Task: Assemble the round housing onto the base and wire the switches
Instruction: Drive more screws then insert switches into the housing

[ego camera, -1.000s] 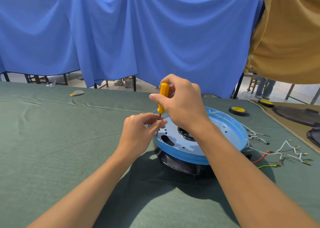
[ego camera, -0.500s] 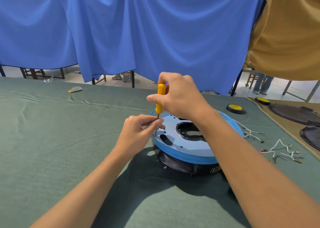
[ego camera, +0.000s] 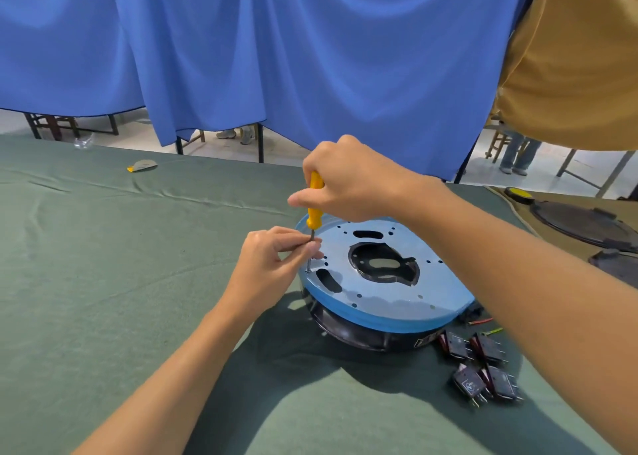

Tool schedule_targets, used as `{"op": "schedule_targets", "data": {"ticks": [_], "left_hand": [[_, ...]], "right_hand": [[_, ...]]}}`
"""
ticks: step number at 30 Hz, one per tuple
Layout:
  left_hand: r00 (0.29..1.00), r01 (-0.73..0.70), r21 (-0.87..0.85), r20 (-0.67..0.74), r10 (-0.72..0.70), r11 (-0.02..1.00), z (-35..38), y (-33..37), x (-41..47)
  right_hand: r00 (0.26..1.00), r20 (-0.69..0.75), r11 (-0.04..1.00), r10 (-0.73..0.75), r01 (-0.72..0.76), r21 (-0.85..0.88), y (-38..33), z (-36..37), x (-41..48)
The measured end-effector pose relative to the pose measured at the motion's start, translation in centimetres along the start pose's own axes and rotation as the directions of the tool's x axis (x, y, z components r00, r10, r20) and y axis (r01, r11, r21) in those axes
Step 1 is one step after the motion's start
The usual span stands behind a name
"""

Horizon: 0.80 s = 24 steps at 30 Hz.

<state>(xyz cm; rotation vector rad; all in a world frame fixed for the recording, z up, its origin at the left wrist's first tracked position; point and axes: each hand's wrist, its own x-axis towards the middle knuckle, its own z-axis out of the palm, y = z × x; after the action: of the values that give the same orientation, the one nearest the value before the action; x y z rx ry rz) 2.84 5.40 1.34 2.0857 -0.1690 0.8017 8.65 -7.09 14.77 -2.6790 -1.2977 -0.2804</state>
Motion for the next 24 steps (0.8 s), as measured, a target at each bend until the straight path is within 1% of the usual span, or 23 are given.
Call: {"op": "schedule_targets", "data": {"ticks": [2,4,5,7,9,10,12,14,16,18,20,21,24], "left_hand": [[0.995,0.022,-0.021,-0.097,-0.024,1.0,0.1,-0.1,0.0],[0.992,-0.014,0.015,-0.127,0.015,1.0,0.1,0.0,0.1],[0.993,-0.035,0.034,-0.112,0.039,0.999,0.1,0.0,0.1],[0.999,-0.022,0.034,-0.046,0.024,0.999,-0.2,0.0,0.3],[0.999,0.027,0.002,0.045,-0.027,1.0,-0.5,-0.1,0.3],[0.997,0.035,0.0,0.071,-0.035,0.999,-0.5,-0.1,0.2],[0.999,0.02,0.005,0.049,-0.02,1.0,-0.2,0.1,0.0],[0.999,0.024,0.0,-0.036,-0.024,1.0,0.2,0.3,-0.1],[0.996,0.022,0.004,-0.083,-0.022,1.0,0.3,0.3,0.0],[0.998,-0.006,0.04,-0.058,0.008,0.999,0.2,0.2,0.2],[1.0,-0.024,0.049,-0.002,0.024,0.998,0.1,0.2,0.2],[0.999,-0.028,0.044,0.024,0.027,0.999,0.1,0.2,0.2],[0.999,-0.014,0.06,0.037,0.012,0.998,0.4,0.2,0.0]], "right_hand": [[0.998,-0.003,0.997,0.057,-0.057,-0.044,0.0,0.3,0.4],[0.998,0.044,0.997,0.051,-0.048,-0.067,0.1,0.1,0.6],[0.996,0.089,0.997,0.023,-0.016,-0.077,0.2,-0.2,0.6],[0.987,0.148,0.996,-0.062,0.071,-0.055,0.2,-0.6,0.4],[0.988,0.113,0.995,-0.101,0.104,-0.014,0.3,-0.8,0.2],[0.992,0.087,0.996,-0.086,0.086,0.0,0.4,-0.7,0.2],[0.998,0.058,1.0,-0.01,0.01,0.005,0.5,-0.1,0.4],[0.997,0.057,0.999,0.053,-0.053,-0.002,0.6,0.3,0.5],[0.992,0.107,0.998,0.066,-0.066,-0.004,0.7,0.1,0.6],[0.986,0.165,0.999,0.025,-0.018,-0.041,0.6,-0.4,0.4],[0.986,0.155,0.997,-0.056,0.065,-0.05,0.4,-0.7,0.4],[0.988,0.138,0.996,-0.072,0.08,-0.051,0.3,-0.7,0.4],[0.995,0.096,0.996,-0.013,0.022,-0.084,0.1,0.3,0.6]]}}
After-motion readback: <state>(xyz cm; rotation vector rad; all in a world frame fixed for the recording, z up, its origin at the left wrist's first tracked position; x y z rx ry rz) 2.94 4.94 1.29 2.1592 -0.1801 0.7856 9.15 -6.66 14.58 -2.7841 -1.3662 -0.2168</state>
